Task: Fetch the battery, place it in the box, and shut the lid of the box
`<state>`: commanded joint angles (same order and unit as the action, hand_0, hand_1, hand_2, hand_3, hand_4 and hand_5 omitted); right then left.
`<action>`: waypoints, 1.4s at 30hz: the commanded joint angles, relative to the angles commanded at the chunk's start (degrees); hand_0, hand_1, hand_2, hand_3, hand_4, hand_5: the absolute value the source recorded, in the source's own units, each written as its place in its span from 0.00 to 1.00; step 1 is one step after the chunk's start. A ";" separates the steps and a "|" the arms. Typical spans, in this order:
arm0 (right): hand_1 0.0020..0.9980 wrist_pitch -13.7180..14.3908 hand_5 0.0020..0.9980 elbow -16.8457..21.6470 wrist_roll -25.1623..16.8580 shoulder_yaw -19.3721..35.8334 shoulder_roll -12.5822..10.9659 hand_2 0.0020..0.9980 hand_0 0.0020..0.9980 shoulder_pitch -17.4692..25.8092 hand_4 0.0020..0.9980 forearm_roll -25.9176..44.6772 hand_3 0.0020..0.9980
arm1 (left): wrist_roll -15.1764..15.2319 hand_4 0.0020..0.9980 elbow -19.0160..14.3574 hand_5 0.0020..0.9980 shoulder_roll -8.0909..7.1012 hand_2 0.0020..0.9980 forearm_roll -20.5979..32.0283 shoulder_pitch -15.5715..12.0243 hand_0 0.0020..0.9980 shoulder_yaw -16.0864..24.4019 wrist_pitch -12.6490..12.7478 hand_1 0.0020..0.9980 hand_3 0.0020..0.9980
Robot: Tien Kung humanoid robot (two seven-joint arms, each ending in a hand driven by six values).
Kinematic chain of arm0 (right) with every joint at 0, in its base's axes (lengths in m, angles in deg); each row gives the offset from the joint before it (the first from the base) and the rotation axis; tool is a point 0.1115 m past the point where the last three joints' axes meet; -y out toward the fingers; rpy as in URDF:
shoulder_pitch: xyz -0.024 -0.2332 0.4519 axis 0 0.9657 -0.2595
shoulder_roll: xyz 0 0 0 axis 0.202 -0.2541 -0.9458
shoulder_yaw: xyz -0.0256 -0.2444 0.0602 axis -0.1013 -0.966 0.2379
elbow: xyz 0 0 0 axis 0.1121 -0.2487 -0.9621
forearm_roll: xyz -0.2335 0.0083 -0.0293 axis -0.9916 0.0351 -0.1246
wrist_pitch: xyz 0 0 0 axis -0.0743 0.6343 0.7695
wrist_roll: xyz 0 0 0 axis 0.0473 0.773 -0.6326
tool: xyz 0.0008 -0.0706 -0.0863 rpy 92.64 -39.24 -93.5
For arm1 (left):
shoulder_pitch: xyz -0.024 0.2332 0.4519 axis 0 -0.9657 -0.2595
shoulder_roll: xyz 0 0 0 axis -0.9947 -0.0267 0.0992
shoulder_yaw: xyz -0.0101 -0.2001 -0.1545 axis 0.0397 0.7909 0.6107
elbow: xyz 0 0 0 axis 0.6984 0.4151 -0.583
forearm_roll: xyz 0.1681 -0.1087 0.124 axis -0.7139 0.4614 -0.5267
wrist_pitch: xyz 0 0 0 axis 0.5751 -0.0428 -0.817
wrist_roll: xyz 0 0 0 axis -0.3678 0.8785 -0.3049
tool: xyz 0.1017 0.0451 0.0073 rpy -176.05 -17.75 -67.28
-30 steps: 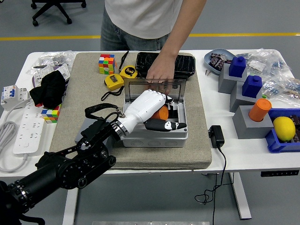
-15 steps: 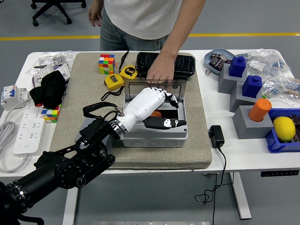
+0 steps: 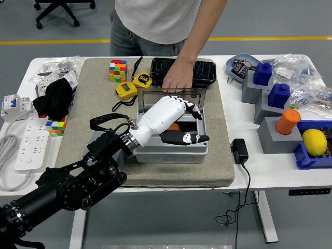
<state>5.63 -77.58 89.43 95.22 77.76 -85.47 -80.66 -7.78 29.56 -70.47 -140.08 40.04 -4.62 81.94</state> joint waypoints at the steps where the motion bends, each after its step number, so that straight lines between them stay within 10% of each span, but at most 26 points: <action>1: 0.78 -0.01 1.00 0.00 -0.01 -0.05 0.00 0.75 0.97 -0.01 1.00 0.04 0.80 | 0.24 0.99 -0.93 0.99 -0.11 0.47 0.25 0.01 0.44 -0.01 0.09 0.46 0.48; 11: 0.78 -0.03 1.00 0.00 -0.03 -0.17 0.07 0.75 0.97 -0.16 1.00 0.27 0.80 | 3.95 1.00 -10.09 1.00 -0.64 0.45 8.31 0.59 0.38 1.01 2.38 0.42 0.47; 17: 0.78 0.04 1.00 0.00 -0.04 0.17 0.12 0.75 0.97 -0.13 1.00 0.01 0.80 | -1.77 1.00 -13.62 1.00 -1.21 0.48 6.95 1.53 0.46 5.92 0.49 0.50 0.48; 18: 0.78 0.05 1.00 0.00 0.00 0.26 0.11 0.75 0.97 -0.11 1.00 -0.08 0.80 | -3.12 1.00 -13.65 1.00 -1.23 0.64 5.82 1.73 0.76 6.92 -0.04 0.70 0.59; 21: 0.78 0.05 1.00 0.00 0.00 0.38 0.15 0.75 0.97 -0.12 1.00 -0.17 0.80 | -7.18 1.00 -13.27 1.00 -1.19 0.64 2.61 2.06 0.76 9.44 -1.93 0.70 0.59; 23: 0.78 0.07 1.00 0.00 0.00 0.49 0.19 0.75 0.97 -0.23 1.00 -0.25 0.80 | -11.29 1.00 -12.65 1.00 -1.10 0.64 -0.55 2.20 0.76 11.31 -4.80 0.70 0.59; 24: 0.78 0.07 1.00 0.00 -0.04 0.49 0.21 0.75 0.97 -0.25 1.00 -0.20 0.80 | -13.39 1.00 -12.49 1.00 -1.10 0.94 -2.04 2.22 1.00 11.90 -6.40 1.00 0.89; 34: 0.78 0.11 1.00 0.00 -0.05 0.66 0.23 0.75 0.97 -0.32 1.00 -0.21 0.80 | -36.16 1.00 -13.33 1.00 -1.38 1.00 -16.19 2.03 1.00 13.49 -26.83 1.00 0.98; 42: 0.78 0.05 1.00 0.00 -0.07 0.46 0.23 0.75 0.97 -0.38 1.00 -0.04 0.80 | -40.57 1.00 -14.84 1.00 -1.73 0.99 -16.50 1.84 1.00 12.53 -31.32 1.00 0.94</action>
<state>5.68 -77.58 89.36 95.68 77.99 -85.86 -80.70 -48.36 14.72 -72.21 -156.59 41.89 7.92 50.61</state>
